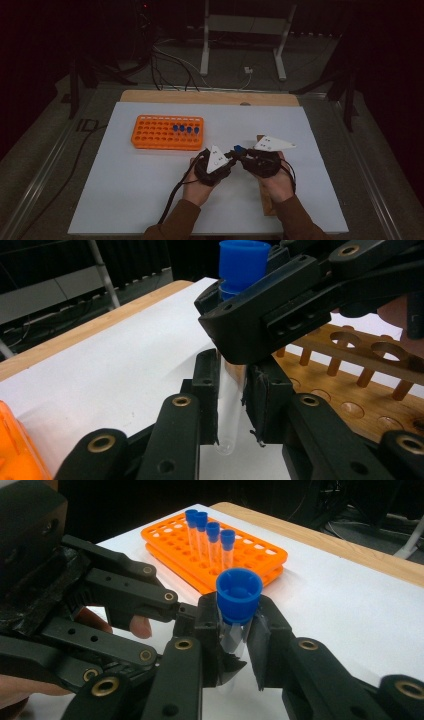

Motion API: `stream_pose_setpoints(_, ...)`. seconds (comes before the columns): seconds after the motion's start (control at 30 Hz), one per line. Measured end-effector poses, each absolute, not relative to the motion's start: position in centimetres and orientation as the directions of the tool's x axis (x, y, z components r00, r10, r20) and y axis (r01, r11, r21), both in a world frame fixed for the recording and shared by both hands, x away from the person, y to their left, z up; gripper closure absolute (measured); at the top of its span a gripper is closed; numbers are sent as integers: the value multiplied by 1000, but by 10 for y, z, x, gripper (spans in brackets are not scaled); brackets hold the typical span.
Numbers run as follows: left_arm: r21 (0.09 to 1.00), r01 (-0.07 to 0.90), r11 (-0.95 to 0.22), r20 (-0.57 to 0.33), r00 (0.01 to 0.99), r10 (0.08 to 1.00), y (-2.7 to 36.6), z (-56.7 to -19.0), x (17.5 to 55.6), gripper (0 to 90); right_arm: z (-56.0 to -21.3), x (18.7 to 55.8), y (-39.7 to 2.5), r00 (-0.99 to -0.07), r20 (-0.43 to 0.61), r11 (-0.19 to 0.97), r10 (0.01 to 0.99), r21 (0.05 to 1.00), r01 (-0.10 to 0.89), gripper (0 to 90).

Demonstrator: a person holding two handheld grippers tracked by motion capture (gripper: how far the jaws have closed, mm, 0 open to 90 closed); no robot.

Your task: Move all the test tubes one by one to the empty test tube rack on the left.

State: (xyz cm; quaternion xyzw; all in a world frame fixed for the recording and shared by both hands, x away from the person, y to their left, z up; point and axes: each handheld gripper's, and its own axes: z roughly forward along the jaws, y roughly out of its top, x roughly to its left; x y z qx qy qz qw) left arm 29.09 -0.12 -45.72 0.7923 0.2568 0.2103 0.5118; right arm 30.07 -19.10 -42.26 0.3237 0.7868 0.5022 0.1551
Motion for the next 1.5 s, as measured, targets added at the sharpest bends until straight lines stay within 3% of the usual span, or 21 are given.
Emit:
stream_pose_setpoints(0.13,917,196,-347,68,781,621,-1,-458,291,770,-422,301,-192,-743,90,279,663,892,356,733)
stream_pose_setpoints(0.4,913,205,-353,70,774,630,3,-458,294,772,-419,301,-201,-747,124,231,653,907,352,404)
stream_pose_setpoints(0.7,912,235,-336,46,756,653,13,-459,299,772,-418,299,-202,-710,63,256,702,907,334,152)
stream_pose_setpoints(0.97,917,247,-313,33,736,676,28,-457,299,771,-422,301,-206,-679,38,284,733,890,356,45)
stream_pose_setpoints(1.5,925,273,-265,-5,704,710,56,-452,300,771,-428,301,-214,-668,31,292,744,884,365,3)
